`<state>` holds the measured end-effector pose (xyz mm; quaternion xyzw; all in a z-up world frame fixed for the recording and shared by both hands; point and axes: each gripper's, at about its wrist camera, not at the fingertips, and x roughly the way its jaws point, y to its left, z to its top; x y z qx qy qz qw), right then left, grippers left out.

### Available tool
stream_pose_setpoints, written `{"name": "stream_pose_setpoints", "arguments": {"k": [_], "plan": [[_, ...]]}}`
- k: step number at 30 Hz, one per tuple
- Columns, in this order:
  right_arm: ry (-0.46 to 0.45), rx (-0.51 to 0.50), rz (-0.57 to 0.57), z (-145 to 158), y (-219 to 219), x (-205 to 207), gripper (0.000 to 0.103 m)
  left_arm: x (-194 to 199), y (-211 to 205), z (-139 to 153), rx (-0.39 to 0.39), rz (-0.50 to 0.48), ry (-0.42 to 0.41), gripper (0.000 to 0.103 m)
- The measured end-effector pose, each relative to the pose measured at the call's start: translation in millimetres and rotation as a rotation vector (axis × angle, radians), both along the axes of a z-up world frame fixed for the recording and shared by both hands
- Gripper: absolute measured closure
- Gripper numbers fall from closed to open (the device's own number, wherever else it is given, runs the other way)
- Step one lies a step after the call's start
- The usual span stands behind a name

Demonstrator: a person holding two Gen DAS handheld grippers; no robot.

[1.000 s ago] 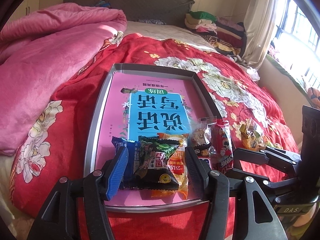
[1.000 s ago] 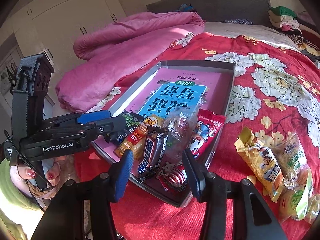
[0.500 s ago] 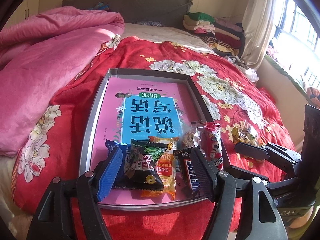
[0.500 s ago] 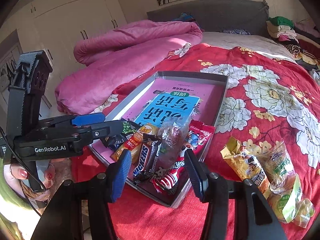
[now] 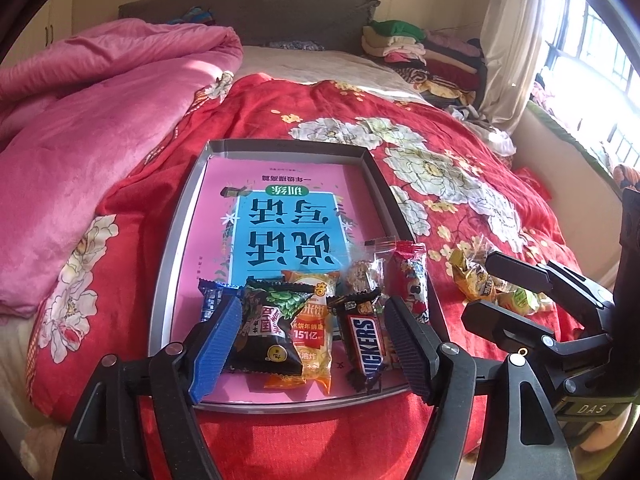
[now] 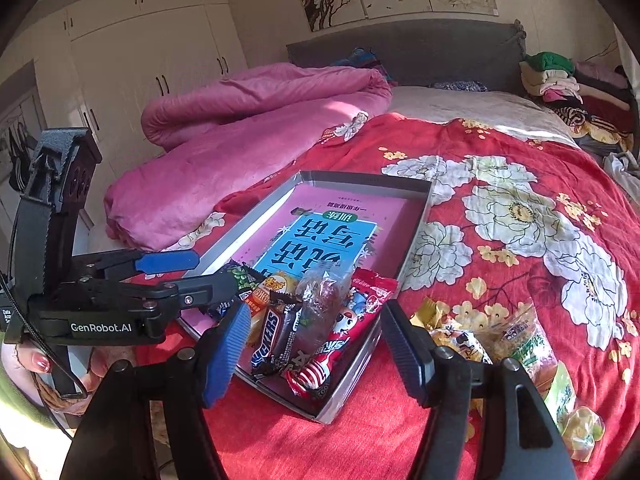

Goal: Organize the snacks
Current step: 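Move both grippers away from the tray toward the snacks lying on the bedspread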

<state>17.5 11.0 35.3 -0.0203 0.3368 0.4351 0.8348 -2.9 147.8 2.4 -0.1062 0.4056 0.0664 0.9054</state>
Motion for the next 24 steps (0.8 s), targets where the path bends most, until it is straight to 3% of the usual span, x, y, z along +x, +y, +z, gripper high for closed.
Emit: {"name": "stream_pose_setpoints", "arguments": {"k": [24], "plan": [[-0.077,0.033,-0.053,23,-28,0,0.027,-5,-27,23,-0.002,-0.043,-0.018,0.027]]}}
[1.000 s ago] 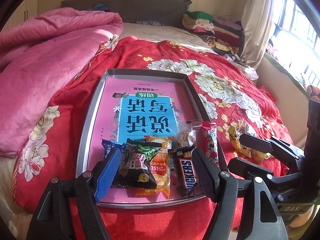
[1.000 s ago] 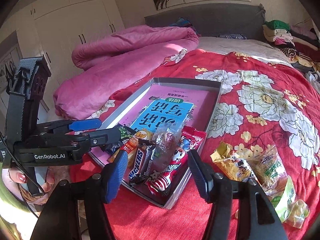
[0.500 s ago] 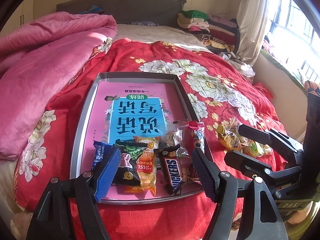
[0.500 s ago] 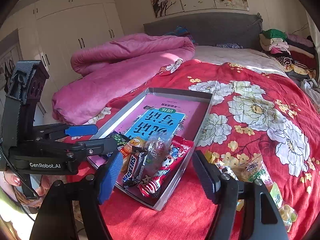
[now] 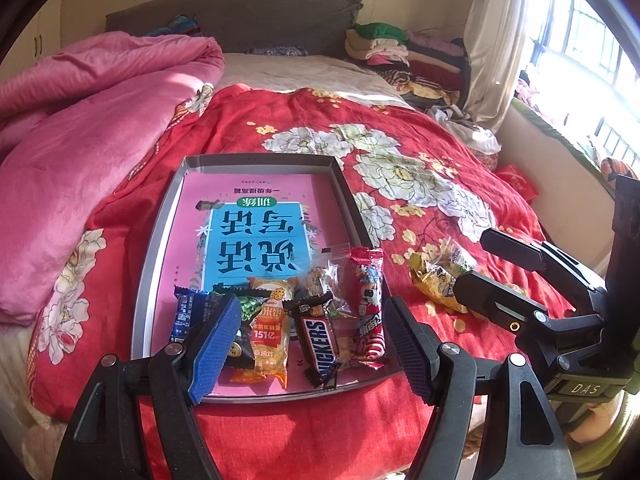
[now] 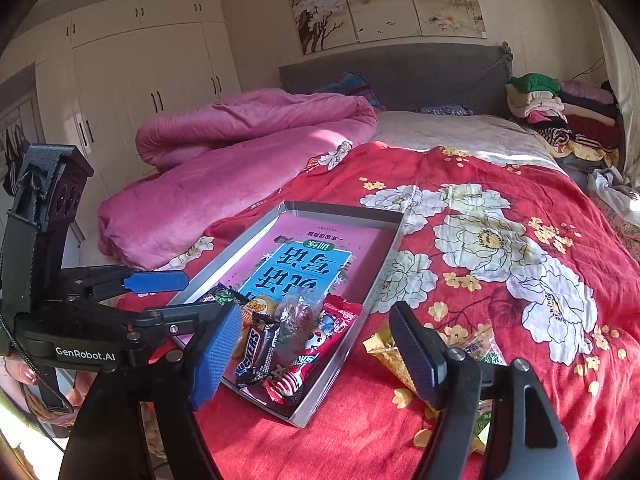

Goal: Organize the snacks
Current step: 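Move both grippers away from the tray toward the snacks lying on the bedspread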

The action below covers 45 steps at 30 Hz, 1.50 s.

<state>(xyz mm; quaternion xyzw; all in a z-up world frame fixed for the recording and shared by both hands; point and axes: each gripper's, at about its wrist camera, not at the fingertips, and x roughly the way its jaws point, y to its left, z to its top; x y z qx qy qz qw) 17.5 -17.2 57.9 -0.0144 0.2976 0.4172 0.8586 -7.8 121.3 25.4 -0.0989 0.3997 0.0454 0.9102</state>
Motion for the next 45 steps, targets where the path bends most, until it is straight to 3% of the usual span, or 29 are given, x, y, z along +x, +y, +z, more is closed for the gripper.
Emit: {"name": "stream_pose_setpoints", "arguments": {"k": [25,32,45], "plan": [[-0.078,0.013,-0.095,27,-50,-1,0.024,-4,-27,29,-0.007,-0.049,-0.040,0.027],[-0.093,-0.021,-0.228,30,-81,13,0.024,0,-38,30,-0.006,-0.070,-0.038,0.027],[-0.011,0.030,-0.435,25,-155,45,0.024,12,-60,22,-0.012,-0.120,-0.002,0.027]]}}
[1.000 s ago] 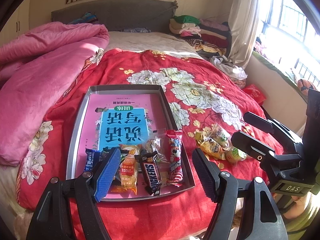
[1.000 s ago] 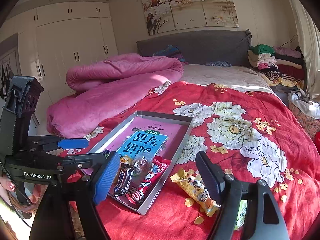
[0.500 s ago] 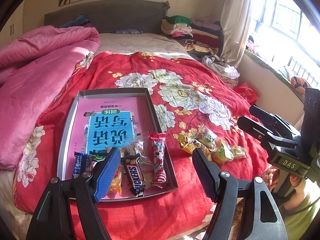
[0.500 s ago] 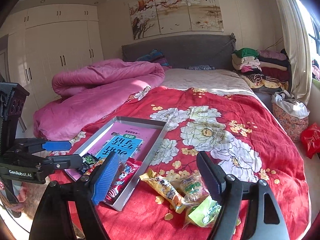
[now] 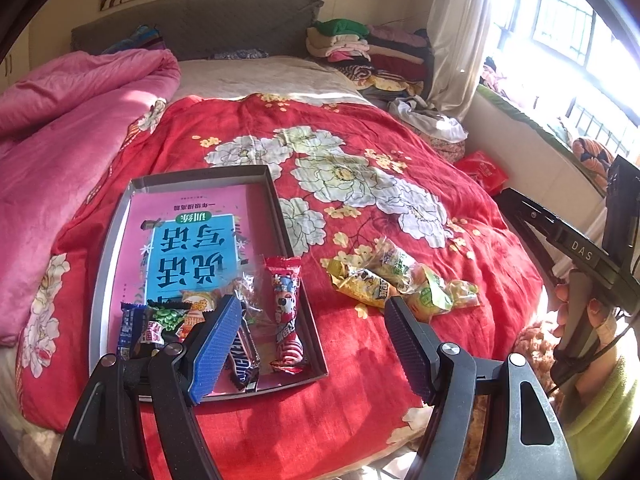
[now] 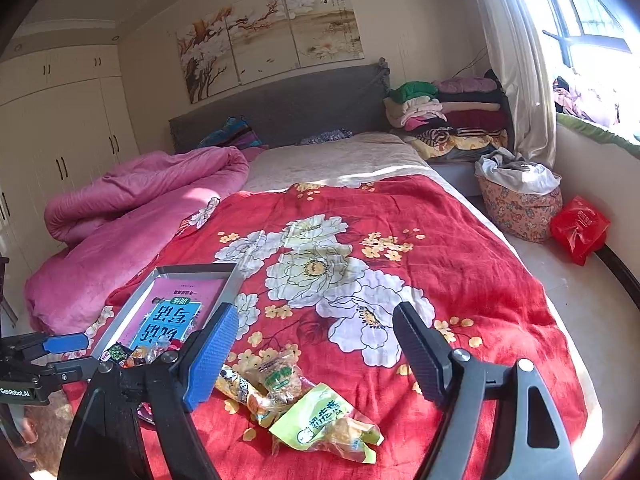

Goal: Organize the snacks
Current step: 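Move both grippers away from the tray toward the snacks lying on the bedspread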

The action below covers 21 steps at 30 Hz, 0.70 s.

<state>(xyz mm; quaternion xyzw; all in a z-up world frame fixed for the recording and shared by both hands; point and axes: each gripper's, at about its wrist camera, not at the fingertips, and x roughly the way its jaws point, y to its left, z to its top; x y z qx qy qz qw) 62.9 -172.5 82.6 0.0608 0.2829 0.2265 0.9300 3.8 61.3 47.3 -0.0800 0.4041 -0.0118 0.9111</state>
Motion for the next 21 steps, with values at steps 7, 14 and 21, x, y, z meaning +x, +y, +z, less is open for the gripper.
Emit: {"name": "stream_pose_setpoints", "arguments": {"k": [7,14,21], "plan": [[0.057,-0.017,-0.025,-11,-4,8,0.024,8,-14,-6,0.000,-0.038,0.025,0.027],[0.212,-0.028,-0.050,-39,-2,17,0.024,17,-28,-18,-0.012,-0.068,0.058,0.027],[0.360,-0.031,-0.056,-70,1,22,0.024,24,-39,-30,-0.020,-0.094,0.094,0.027]]}}
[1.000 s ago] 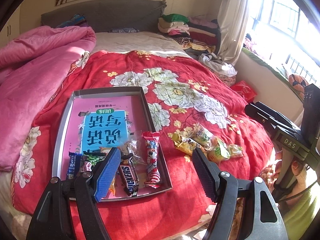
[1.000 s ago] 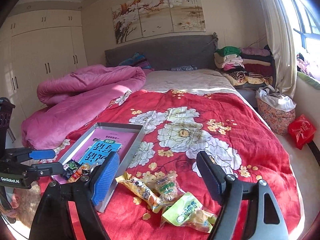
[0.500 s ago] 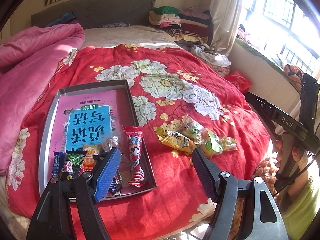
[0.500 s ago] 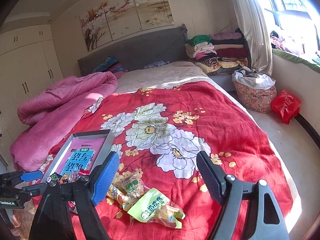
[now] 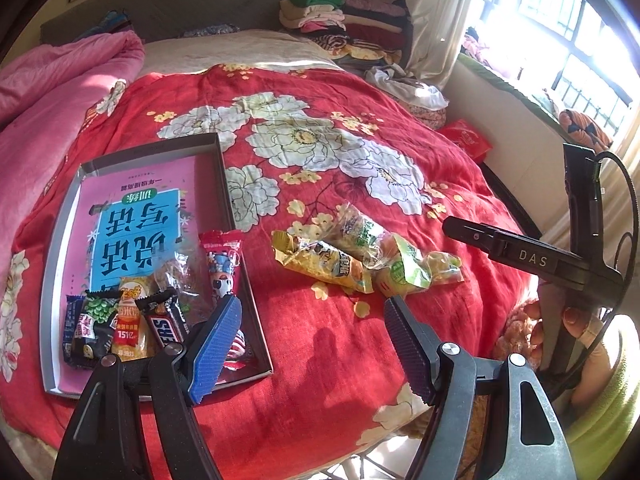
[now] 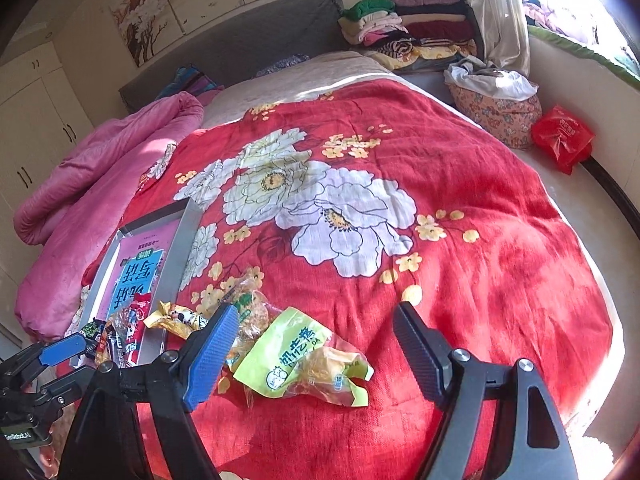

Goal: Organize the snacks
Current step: 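Move both grippers away from the tray toward the snacks lying on the bedspread, then grasp the yellow chip bag with the left gripper while the right grasps the green cracker packet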

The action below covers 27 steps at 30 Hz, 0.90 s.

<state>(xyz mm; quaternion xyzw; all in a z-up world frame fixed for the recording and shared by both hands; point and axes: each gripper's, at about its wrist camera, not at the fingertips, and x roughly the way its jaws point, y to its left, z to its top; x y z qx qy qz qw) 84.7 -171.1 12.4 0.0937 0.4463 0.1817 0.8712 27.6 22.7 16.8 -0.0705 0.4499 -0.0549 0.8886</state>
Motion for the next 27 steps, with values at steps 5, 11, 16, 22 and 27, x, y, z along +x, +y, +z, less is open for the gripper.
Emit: {"name": "stream_pose_setpoints", "arguments": {"k": [5,11,16,22,27], "plan": [[0.081,0.009,-0.009,-17,-2,4,0.024,3,-2,-6,-0.004,-0.013,0.015,0.027],[0.152,0.019,-0.022,-31,-5,5,0.024,8,-6,-13,-0.028,-0.024,0.034,0.027],[0.231,0.046,-0.018,-47,-6,8,0.024,10,-12,-20,-0.037,-0.040,0.050,0.027],[0.266,0.060,-0.003,-56,-4,10,0.029,12,-14,-26,-0.046,-0.042,0.064,0.027],[0.276,0.068,0.004,-62,-2,13,0.035,18,-14,-30,-0.058,-0.034,0.078,0.027]]}}
